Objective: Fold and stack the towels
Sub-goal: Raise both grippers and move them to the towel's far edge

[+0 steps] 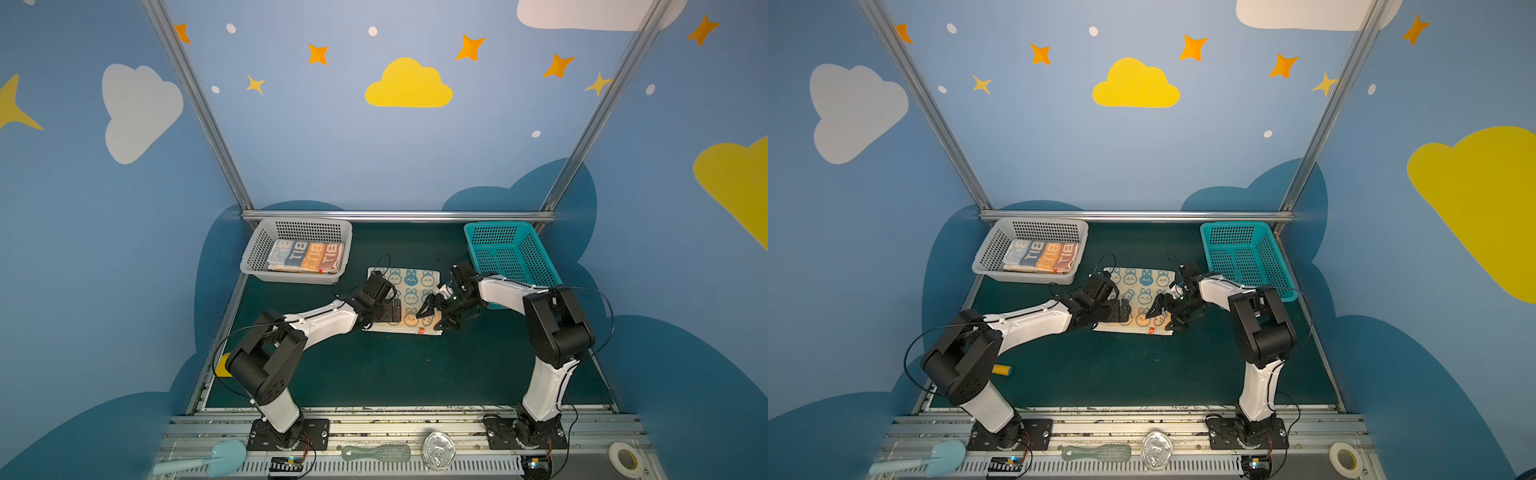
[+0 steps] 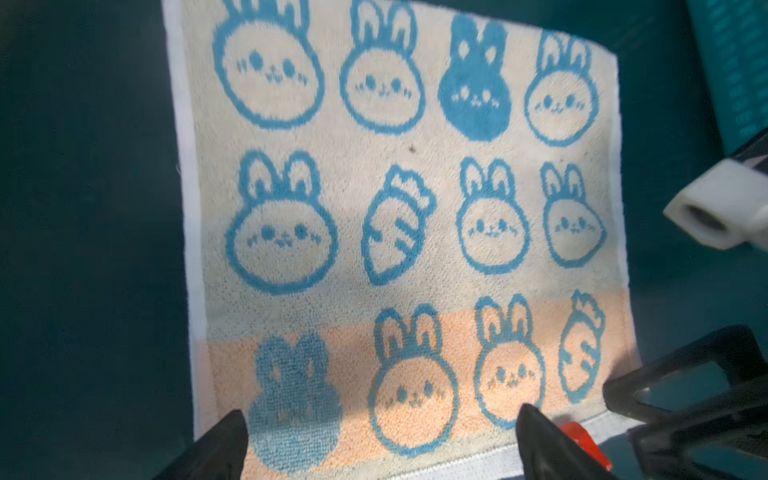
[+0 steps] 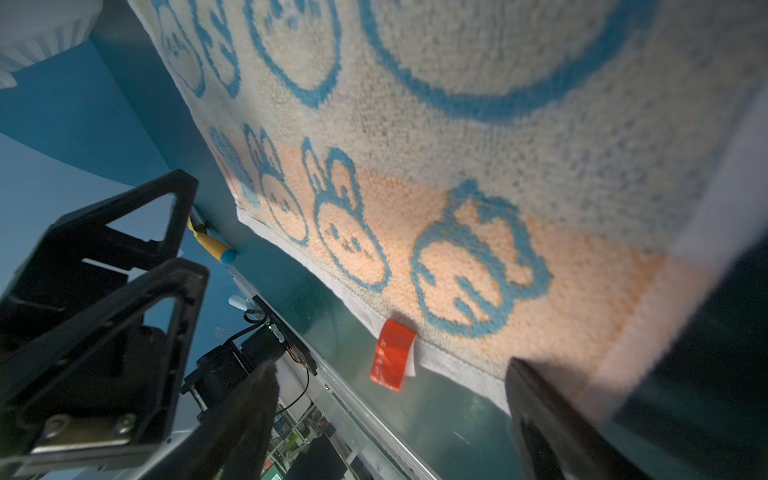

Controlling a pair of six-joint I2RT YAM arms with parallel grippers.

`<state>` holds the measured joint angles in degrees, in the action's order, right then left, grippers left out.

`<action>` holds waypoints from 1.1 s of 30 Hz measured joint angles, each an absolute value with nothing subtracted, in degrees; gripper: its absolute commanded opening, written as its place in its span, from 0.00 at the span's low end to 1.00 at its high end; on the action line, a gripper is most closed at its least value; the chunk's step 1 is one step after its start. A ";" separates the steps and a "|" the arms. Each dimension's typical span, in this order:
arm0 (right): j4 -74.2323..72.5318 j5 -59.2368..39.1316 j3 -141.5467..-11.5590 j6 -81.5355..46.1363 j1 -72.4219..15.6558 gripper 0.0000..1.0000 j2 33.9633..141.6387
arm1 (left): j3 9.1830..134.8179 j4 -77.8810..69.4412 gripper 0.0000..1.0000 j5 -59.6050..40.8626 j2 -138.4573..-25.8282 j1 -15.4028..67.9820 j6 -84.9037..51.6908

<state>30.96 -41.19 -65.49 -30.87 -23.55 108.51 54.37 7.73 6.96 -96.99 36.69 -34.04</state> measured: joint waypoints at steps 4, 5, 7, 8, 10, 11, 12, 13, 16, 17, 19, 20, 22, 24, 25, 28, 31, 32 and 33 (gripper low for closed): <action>29.95 -41.60 -64.45 -30.59 -23.38 0.86 108.05 | 52.58 5.89 1.00 5.19 -98.65 36.82 -36.25; 29.63 -41.65 -64.10 -30.46 -23.38 0.86 107.90 | 52.45 5.26 1.00 4.67 -98.59 36.95 -36.62; 29.26 -41.69 -63.59 -29.98 -23.35 0.86 107.66 | 52.07 4.45 1.00 4.62 -98.56 37.21 -37.45; 29.10 -41.69 -63.42 -29.65 -23.35 0.86 107.55 | 51.88 4.10 1.00 4.73 -98.52 37.34 -37.85; 28.97 -41.63 -63.20 -29.21 -23.35 0.86 107.42 | 51.55 3.62 1.00 5.10 -98.32 37.69 -38.68; 28.91 -41.65 -62.94 -28.93 -23.35 0.86 107.28 | 51.20 3.36 1.00 5.32 -98.10 37.98 -39.05; 28.88 -41.63 -62.61 -28.56 -23.35 0.86 107.02 | 50.87 3.27 1.00 5.54 -97.80 38.37 -39.35; 28.82 -41.54 -62.26 -28.23 -23.35 0.86 106.78 | 50.63 3.36 1.00 5.63 -97.54 38.72 -39.57; 28.91 -41.15 -61.17 -27.46 -23.35 0.86 105.73 | 49.45 4.05 1.00 5.78 -96.18 40.21 -40.80; 29.39 -40.93 -60.82 -27.07 -23.33 0.86 105.30 | 48.97 4.45 1.00 5.76 -95.53 40.77 -41.25; 30.65 -40.29 -60.42 -26.50 -23.35 0.86 104.62 | 48.14 5.52 1.00 5.72 -94.24 41.63 -42.00; 31.46 -39.86 -60.42 -26.24 -23.35 0.86 104.33 | 47.86 6.26 1.00 5.76 -93.54 42.00 -42.30; 33.26 -38.96 -60.64 -25.67 -23.35 0.86 103.77 | 47.83 8.08 1.00 6.17 -92.36 42.41 -42.44; 36.14 -37.60 -61.71 -25.23 -23.35 0.86 103.22 | 48.82 10.50 1.00 7.53 -91.33 42.26 -42.15; 37.98 -36.93 -63.02 -25.02 -23.31 0.86 103.15 | 49.91 11.84 1.00 8.05 -91.00 41.87 -41.65; 42.24 -35.20 -69.73 -24.53 -22.65 0.86 103.18 | 55.13 14.31 1.00 9.04 -90.63 39.46 -39.75; 44.56 -34.39 -79.35 -24.32 -21.23 0.86 104.09 | 60.55 13.67 1.00 8.47 -91.07 35.68 -37.95; 44.93 -34.35 -82.94 -24.29 -20.62 0.86 105.16 | 62.87 13.47 1.00 7.77 -92.03 34.13 -37.52; 45.04 -34.33 -86.15 -24.32 -20.10 0.86 106.50 | 64.73 13.41 1.00 6.98 -93.08 33.04 -37.32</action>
<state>45.04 -34.33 -86.15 -24.32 -20.10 106.50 64.73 13.41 6.98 -93.08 33.04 -37.32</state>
